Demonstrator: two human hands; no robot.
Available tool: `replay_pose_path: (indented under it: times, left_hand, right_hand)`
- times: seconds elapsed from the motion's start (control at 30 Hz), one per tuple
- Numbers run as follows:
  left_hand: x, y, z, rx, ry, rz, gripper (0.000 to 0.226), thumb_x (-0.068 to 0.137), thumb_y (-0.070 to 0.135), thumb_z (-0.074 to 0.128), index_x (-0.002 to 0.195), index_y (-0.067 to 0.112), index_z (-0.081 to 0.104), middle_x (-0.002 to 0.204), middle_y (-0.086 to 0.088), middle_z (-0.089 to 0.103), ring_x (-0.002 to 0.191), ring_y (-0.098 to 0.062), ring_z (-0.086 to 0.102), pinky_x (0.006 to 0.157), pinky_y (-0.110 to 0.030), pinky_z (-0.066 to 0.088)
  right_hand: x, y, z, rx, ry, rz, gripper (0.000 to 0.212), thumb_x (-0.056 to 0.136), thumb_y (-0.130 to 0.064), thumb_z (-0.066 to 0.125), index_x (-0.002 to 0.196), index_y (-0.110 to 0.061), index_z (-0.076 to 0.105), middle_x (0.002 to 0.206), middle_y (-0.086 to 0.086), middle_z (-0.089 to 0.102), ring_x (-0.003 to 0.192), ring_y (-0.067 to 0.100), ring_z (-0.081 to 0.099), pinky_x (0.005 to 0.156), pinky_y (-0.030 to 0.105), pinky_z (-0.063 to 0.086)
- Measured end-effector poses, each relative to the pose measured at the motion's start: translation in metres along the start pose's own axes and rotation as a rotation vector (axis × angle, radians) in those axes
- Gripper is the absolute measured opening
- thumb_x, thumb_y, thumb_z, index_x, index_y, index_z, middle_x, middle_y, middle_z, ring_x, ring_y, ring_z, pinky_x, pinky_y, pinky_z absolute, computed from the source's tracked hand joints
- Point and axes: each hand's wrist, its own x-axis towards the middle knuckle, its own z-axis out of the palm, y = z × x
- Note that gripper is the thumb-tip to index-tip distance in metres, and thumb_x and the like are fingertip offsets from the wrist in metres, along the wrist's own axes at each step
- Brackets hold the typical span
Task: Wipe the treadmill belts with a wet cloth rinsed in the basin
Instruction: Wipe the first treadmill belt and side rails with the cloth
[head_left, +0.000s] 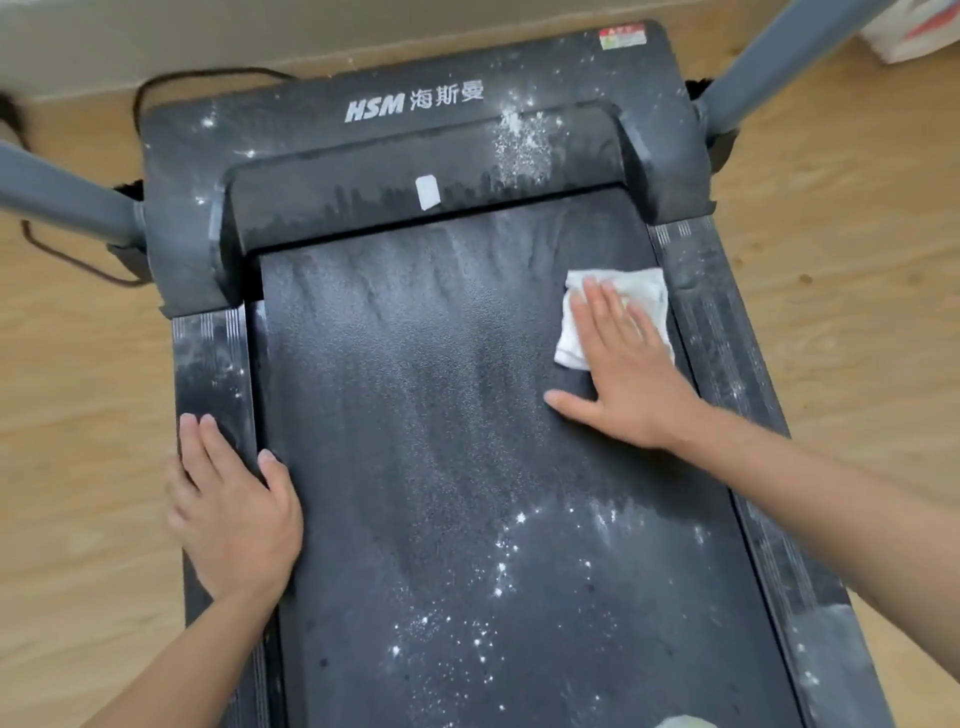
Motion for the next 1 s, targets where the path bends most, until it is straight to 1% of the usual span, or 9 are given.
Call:
replay_pose_path:
  times: [0.2, 0.27, 0.37, 0.5, 0.57, 0.63, 0.77, 0.9, 1.0]
  left_hand:
    - [0.001, 0.002, -0.003, 0.015, -0.031, -0.002, 0.069, 0.101, 0.037, 0.036, 0.161, 0.008, 0.024, 0.171, -0.008, 0.021, 0.147, -0.044, 0.032, 0.107, -0.065, 0.037]
    - [-0.001, 0.002, -0.005, 0.004, -0.042, 0.007, 0.068, 0.100, 0.037, 0.037, 0.161, 0.008, 0.024, 0.171, -0.008, 0.021, 0.149, -0.043, 0.031, 0.107, -0.065, 0.037]
    - [-0.001, 0.003, -0.005, -0.007, -0.049, 0.003, 0.069, 0.100, 0.036, 0.037, 0.161, 0.007, 0.025, 0.171, -0.009, 0.023, 0.150, -0.043, 0.029, 0.107, -0.066, 0.037]
    - [0.000, 0.002, -0.005, -0.005, -0.049, 0.009, 0.069, 0.099, 0.036, 0.038, 0.161, 0.007, 0.025, 0.171, -0.010, 0.023, 0.150, -0.043, 0.029, 0.104, -0.067, 0.039]
    - [-0.001, 0.002, -0.005, -0.001, -0.056, 0.010, 0.069, 0.100, 0.036, 0.038, 0.161, 0.008, 0.025, 0.171, -0.009, 0.022, 0.150, -0.043, 0.030, 0.103, -0.066, 0.039]
    - [-0.001, 0.002, -0.004, 0.006, -0.062, 0.006, 0.069, 0.100, 0.036, 0.037, 0.161, 0.007, 0.024, 0.171, -0.009, 0.022, 0.150, -0.043, 0.030, 0.102, -0.066, 0.039]
    - [-0.001, 0.000, -0.002, 0.011, -0.052, 0.007, 0.069, 0.101, 0.038, 0.035, 0.162, 0.008, 0.024, 0.172, -0.009, 0.022, 0.150, -0.043, 0.030, 0.099, -0.066, 0.040]
    - [0.000, 0.000, -0.001, 0.019, -0.042, 0.015, 0.068, 0.101, 0.037, 0.035, 0.161, 0.007, 0.025, 0.171, -0.009, 0.023, 0.148, -0.044, 0.032, 0.098, -0.066, 0.040]
    - [0.000, 0.000, 0.000, 0.036, -0.029, 0.016, 0.068, 0.101, 0.036, 0.036, 0.161, 0.007, 0.026, 0.171, -0.009, 0.023, 0.147, -0.043, 0.033, 0.098, -0.064, 0.040]
  right_hand:
    - [-0.118, -0.012, 0.028, 0.057, -0.038, -0.125, 0.093, 0.102, -0.072, 0.035, 0.169, -0.017, 0.001, 0.177, -0.001, -0.009, 0.163, 0.018, -0.007, 0.130, 0.042, 0.004]
    - [-0.109, -0.004, 0.017, 0.214, -0.030, -0.092, 0.071, 0.105, -0.057, 0.041, 0.167, -0.028, 0.022, 0.174, -0.011, 0.010, 0.161, 0.011, 0.010, 0.122, 0.041, 0.020]
    - [-0.087, 0.013, 0.001, 0.261, 0.121, -0.007, 0.050, 0.098, -0.038, 0.060, 0.146, -0.032, 0.047, 0.150, -0.009, 0.044, 0.141, 0.018, 0.039, 0.108, 0.046, 0.032]
    - [-0.061, 0.021, -0.015, 0.163, -0.022, 0.167, 0.032, 0.091, -0.045, 0.077, 0.116, -0.034, 0.060, 0.114, -0.011, 0.051, 0.116, 0.018, 0.039, 0.095, 0.037, 0.024]
    - [-0.055, 0.014, -0.023, 0.150, -0.091, 0.157, 0.021, 0.092, -0.043, 0.074, 0.091, -0.039, 0.054, 0.099, -0.016, 0.047, 0.105, 0.017, 0.039, 0.088, 0.035, 0.025]
    - [-0.053, 0.007, -0.030, 0.178, -0.130, 0.136, 0.029, 0.098, -0.034, 0.065, 0.080, -0.037, 0.043, 0.091, -0.013, 0.048, 0.095, 0.019, 0.043, 0.084, 0.038, 0.036]
    - [-0.042, 0.002, -0.052, 0.330, -0.212, 0.136, 0.020, 0.103, -0.023, 0.056, 0.114, -0.039, 0.051, 0.102, -0.008, 0.064, 0.092, 0.021, 0.062, 0.082, 0.045, 0.051]
    - [0.006, 0.014, -0.093, 0.284, 0.057, 0.043, 0.023, 0.103, -0.017, 0.063, 0.123, -0.022, 0.073, 0.120, 0.000, 0.073, 0.115, 0.022, 0.065, 0.103, 0.044, 0.047]
    - [0.040, 0.021, -0.137, 0.302, 0.404, -0.049, 0.027, 0.101, -0.009, 0.063, 0.127, -0.014, 0.072, 0.120, 0.011, 0.071, 0.115, 0.029, 0.064, 0.102, 0.039, 0.045]
